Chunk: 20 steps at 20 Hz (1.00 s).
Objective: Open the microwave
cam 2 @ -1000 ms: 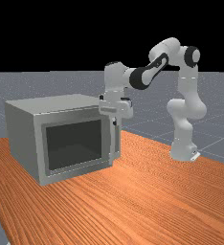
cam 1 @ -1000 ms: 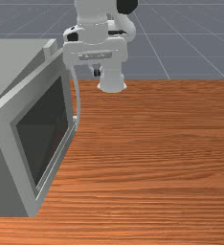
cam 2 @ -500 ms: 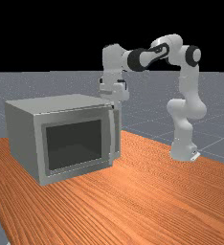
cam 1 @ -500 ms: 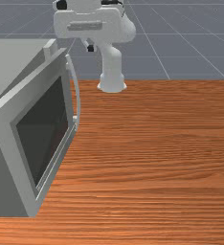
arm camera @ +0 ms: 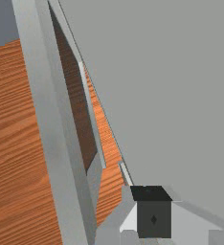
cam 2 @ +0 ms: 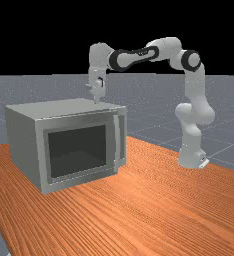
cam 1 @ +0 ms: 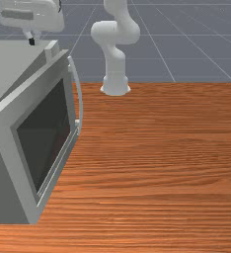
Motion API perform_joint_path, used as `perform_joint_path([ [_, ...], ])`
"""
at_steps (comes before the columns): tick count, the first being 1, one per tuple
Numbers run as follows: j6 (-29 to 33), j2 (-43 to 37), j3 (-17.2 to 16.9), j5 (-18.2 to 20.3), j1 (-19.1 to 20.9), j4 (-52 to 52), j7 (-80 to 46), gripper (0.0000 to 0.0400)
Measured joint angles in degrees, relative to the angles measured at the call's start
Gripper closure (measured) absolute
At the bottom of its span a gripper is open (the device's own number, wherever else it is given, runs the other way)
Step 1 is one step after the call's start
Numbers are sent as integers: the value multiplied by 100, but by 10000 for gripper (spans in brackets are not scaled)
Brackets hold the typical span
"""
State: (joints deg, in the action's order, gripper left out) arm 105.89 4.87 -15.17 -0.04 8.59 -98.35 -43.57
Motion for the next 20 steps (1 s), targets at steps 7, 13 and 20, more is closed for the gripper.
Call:
perform_joint_path([
  [7, 130, 254, 122, -67, 84, -121, -128, 400],
  [13, 250, 174, 905, 32, 101, -224, -600, 400],
  [20, 654, 378, 1824, 76, 73, -43, -863, 400],
])
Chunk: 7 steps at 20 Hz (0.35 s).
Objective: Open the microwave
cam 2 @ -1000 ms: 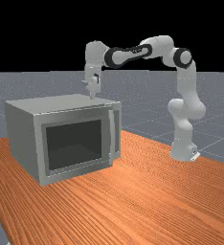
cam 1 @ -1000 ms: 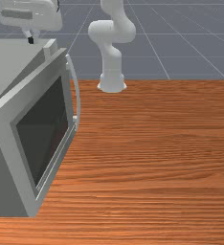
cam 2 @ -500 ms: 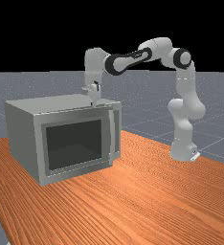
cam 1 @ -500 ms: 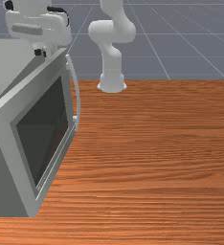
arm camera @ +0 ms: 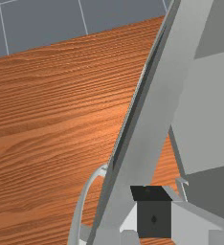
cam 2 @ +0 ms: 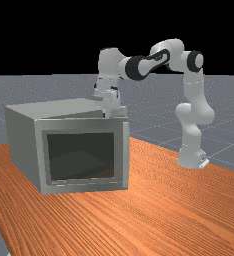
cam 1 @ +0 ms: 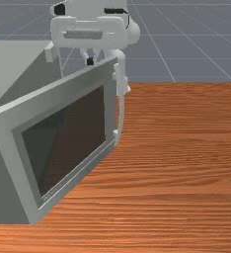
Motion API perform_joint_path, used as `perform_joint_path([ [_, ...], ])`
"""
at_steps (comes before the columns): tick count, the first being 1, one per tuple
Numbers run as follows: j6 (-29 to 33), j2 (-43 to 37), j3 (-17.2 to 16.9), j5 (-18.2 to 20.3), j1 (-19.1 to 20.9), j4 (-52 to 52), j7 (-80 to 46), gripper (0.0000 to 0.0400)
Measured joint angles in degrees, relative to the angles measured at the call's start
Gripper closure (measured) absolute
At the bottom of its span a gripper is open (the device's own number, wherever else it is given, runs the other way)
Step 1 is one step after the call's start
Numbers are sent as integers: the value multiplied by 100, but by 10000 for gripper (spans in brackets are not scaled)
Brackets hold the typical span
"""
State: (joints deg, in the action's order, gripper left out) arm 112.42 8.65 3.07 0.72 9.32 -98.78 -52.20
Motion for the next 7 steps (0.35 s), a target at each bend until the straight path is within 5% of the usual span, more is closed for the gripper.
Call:
perform_joint_path([
  [4, -180, 812, 407, 2, -171, 1079, -26, 391],
  [7, -931, 2172, 538, 45, -455, 3135, -123, 360],
])
